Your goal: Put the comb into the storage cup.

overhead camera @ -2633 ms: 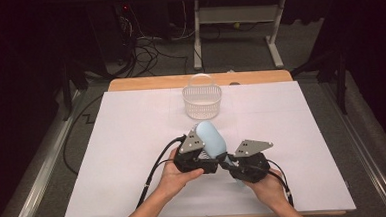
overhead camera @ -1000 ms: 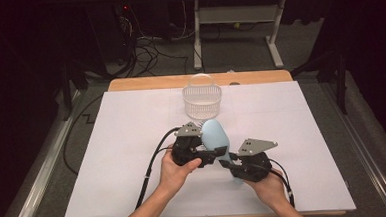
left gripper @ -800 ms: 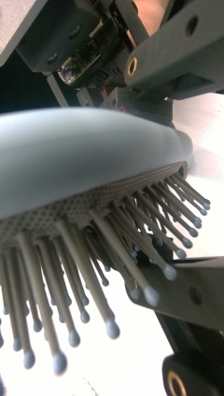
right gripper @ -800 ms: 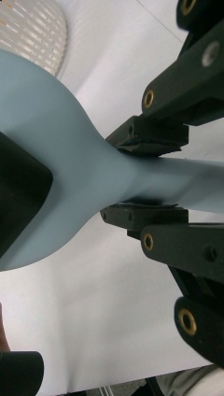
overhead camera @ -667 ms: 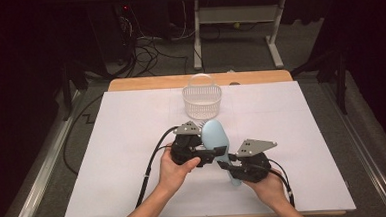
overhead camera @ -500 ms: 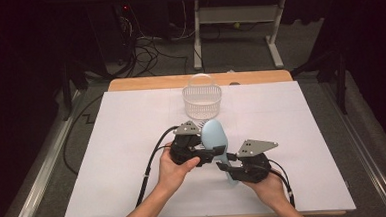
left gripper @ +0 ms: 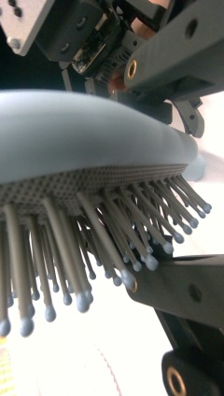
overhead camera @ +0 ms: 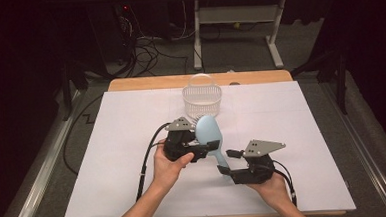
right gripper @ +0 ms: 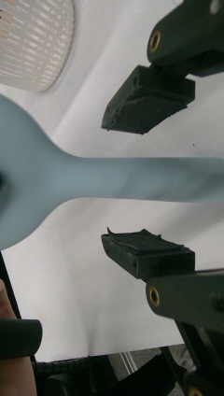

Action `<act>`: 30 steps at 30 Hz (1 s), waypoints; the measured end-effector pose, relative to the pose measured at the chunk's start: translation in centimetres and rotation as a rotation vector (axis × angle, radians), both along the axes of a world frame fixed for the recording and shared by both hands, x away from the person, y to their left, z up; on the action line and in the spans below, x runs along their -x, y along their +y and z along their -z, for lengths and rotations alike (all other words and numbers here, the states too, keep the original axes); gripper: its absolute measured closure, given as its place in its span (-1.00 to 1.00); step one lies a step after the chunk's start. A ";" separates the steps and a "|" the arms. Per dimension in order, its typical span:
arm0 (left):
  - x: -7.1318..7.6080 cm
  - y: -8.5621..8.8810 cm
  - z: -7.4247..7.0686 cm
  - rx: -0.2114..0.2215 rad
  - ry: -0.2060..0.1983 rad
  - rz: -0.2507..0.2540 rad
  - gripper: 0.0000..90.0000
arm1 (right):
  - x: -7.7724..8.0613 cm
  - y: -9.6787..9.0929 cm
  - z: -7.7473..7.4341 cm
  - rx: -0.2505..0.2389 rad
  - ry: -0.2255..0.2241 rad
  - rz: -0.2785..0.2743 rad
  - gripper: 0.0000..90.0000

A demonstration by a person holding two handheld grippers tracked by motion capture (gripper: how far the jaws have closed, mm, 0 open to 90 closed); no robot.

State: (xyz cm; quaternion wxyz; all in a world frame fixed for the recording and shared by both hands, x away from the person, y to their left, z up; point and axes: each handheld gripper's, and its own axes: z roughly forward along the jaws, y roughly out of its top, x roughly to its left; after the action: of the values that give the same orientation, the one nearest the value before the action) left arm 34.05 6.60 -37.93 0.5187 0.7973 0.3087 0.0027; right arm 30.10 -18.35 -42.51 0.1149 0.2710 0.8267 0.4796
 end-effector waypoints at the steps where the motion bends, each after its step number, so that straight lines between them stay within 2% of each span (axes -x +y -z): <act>1: 0.0 0.1 -0.1 0.002 -0.003 -0.004 0.11 | 0.1 -0.2 0.0 -0.004 -0.010 0.006 -0.15; 10: -0.2 1.1 -0.8 0.010 -0.018 -0.034 0.11 | 0.5 -2.4 -0.1 -0.042 -0.047 0.055 -0.23; 17: -0.2 1.4 -1.0 0.008 -0.032 -0.041 0.11 | 0.9 -3.6 0.2 -0.050 -0.052 0.076 -0.26; 22: -0.5 1.6 -1.2 0.014 -0.026 -0.045 0.12 | 1.4 -4.7 0.3 -0.046 -0.071 0.090 -0.25; 30: -0.8 2.0 -1.4 0.009 -0.033 -0.063 0.12 | 1.9 -6.9 0.6 -0.079 -0.073 0.137 -0.26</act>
State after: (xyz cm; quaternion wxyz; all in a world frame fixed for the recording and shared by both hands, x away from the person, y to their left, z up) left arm 34.84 8.57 -36.49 0.5270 0.7846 0.3251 0.0310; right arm 28.22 -25.21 -43.13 0.1669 0.3136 0.7819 0.5123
